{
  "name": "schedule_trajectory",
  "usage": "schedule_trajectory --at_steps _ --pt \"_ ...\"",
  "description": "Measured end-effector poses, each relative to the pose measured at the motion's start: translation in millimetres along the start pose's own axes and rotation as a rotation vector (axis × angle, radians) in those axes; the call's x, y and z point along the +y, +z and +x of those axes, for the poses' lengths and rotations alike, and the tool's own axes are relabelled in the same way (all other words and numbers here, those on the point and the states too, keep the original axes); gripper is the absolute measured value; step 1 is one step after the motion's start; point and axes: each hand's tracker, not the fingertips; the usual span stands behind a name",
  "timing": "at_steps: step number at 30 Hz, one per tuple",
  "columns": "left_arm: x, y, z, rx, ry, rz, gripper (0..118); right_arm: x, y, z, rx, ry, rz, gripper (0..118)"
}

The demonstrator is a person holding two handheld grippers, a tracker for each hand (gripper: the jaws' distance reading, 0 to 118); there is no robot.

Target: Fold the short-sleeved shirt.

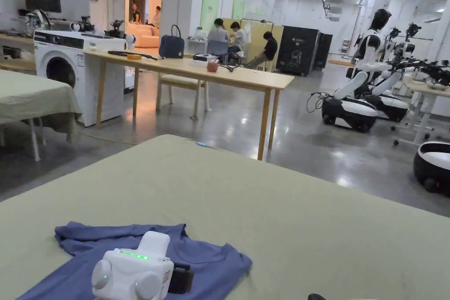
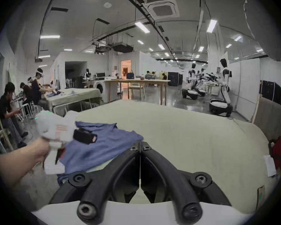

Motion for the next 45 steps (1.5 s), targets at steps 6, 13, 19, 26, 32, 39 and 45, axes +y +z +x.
schedule_trajectory --at_steps 6,13,19,26,32,39,45 --pt "0 -80 24 -0.008 0.016 -0.165 116 -21 -23 13 -0.034 -0.012 -0.092 1" --pt "10 -100 8 0.014 0.004 -0.173 0 -20 -29 24 -0.031 -0.011 -0.107 1" --pt "10 -81 9 -0.001 0.042 -0.143 0 -14 -17 42 -0.031 -0.078 -0.071 1" --pt "58 -5 120 -0.258 -0.023 0.051 0 -13 20 86 -0.116 -0.157 -0.027 1" --pt "90 56 273 -0.555 -0.115 0.141 0 -20 63 133 -0.242 -0.194 0.001 1" --pt "54 88 455 -0.704 -0.333 0.066 0 -40 102 184 -0.364 -0.217 0.0 1" --pt "-20 -23 522 -0.522 -0.405 -0.151 1 -52 116 213 -0.416 -0.274 -0.01 1"
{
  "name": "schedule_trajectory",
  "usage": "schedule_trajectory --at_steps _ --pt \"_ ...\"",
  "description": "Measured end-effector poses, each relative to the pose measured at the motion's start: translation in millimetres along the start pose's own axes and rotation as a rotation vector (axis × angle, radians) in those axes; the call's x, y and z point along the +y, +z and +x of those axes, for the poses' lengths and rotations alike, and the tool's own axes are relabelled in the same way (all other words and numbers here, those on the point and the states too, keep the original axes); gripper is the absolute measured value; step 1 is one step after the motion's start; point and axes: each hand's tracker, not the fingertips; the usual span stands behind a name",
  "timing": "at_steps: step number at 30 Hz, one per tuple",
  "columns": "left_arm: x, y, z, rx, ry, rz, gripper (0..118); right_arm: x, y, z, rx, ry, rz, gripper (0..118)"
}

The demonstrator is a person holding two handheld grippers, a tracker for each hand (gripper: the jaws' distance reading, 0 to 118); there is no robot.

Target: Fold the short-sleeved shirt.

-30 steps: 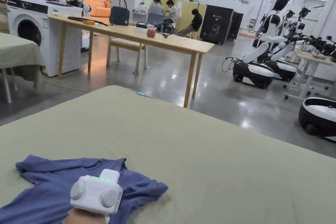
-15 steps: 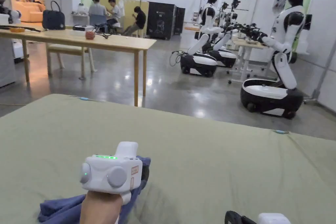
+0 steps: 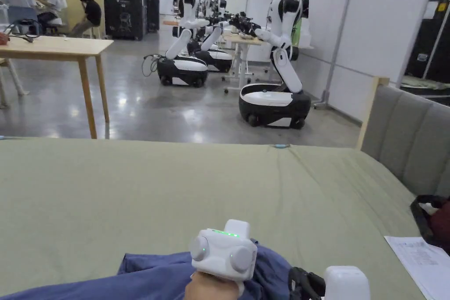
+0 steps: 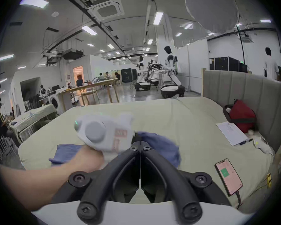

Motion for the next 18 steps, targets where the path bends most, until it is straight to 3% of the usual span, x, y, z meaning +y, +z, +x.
schedule_trajectory --at_steps 2,3,4,5,7,10,12,18 --pt "-16 23 6 0.006 0.021 0.04 14 1 3 3 -0.007 0.005 0.003 1" --pt "-20 30 5 0.011 0.009 0.064 37 1 4 3 -0.012 0.013 0.006 1" --pt "-23 38 4 0.029 -0.022 0.096 91 2 5 4 -0.013 0.022 0.009 1" --pt "-25 51 0 0.07 -0.05 0.137 104 2 6 3 -0.012 0.03 0.009 1" --pt "-26 73 -22 0.087 -0.064 0.247 106 6 5 2 -0.003 0.04 0.002 1" --pt "-52 154 -62 0.063 0.042 0.363 102 8 4 -7 0.014 0.056 0.01 1" --pt "-86 214 -87 0.132 0.029 0.467 102 8 2 -17 0.019 0.1 0.033 1" --pt "-192 326 -173 0.315 0.185 0.472 100 0 -5 -44 0.048 0.113 0.052 1"
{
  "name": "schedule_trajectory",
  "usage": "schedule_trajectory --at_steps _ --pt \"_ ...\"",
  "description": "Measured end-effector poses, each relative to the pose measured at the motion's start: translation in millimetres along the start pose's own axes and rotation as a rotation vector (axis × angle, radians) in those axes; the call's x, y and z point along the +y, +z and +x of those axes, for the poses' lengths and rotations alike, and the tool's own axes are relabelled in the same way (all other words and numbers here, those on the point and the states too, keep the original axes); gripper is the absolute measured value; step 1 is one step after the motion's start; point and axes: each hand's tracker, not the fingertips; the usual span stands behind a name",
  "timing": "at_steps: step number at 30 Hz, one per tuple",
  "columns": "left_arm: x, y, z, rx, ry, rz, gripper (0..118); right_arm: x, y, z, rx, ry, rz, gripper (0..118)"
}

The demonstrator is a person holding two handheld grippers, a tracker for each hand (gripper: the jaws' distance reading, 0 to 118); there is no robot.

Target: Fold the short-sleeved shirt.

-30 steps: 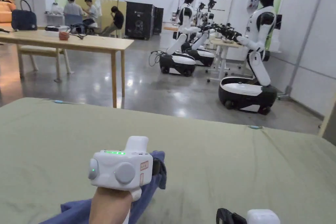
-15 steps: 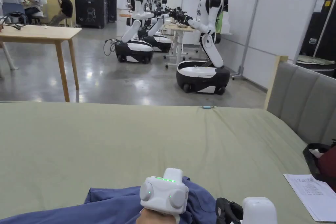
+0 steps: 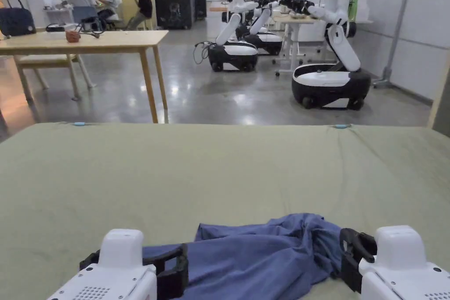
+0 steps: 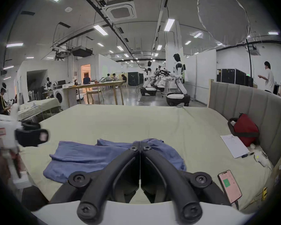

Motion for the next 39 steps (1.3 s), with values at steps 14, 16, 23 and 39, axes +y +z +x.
schedule_trajectory --at_steps 14,16,23,39 --pt "-14 -84 -108 0.15 -0.016 -0.236 0 -14 -9 -8 0.024 -0.023 -0.069 1" --pt "-12 -117 -113 0.183 -0.056 -0.244 13 -15 -12 4 0.011 -0.041 -0.086 1" --pt "-17 -231 -129 0.295 -0.128 -0.397 109 -25 -25 58 -0.1 -0.064 -0.163 1" --pt "7 -199 -74 0.172 -0.105 -0.437 6 -91 -185 129 -0.088 0.081 -0.546 117"
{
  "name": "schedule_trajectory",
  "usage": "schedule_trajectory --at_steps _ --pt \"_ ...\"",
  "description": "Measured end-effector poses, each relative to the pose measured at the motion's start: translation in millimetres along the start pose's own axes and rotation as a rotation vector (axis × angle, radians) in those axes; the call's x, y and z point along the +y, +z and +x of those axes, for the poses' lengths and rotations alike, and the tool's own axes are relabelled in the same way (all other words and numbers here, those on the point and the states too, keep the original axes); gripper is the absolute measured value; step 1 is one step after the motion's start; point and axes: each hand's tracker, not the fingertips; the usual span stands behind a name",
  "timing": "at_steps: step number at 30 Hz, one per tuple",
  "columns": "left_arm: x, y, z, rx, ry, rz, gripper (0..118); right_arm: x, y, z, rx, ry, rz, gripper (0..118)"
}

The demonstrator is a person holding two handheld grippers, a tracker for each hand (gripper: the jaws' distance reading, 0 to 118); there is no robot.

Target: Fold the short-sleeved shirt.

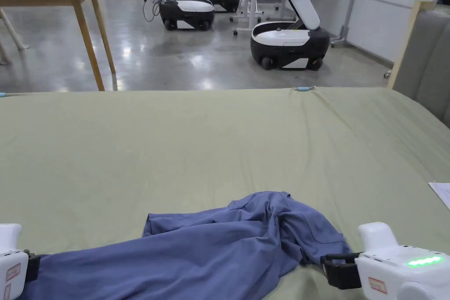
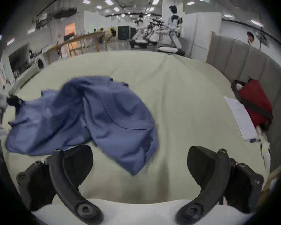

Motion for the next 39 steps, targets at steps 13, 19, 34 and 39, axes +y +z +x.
schedule_trajectory --at_steps 13,19,34,39 --pt "27 54 -28 0.022 -0.008 0.135 4 28 50 33 0.039 -0.138 0.096 8" --pt "84 117 -45 0.026 -0.053 0.265 2 99 123 37 0.043 -0.106 0.279 8" --pt "278 242 -104 0.145 0.037 0.692 2 313 298 56 -0.076 -0.113 0.706 8" --pt "322 237 -116 0.137 0.1 0.733 2 349 301 53 -0.113 -0.097 0.73 8"
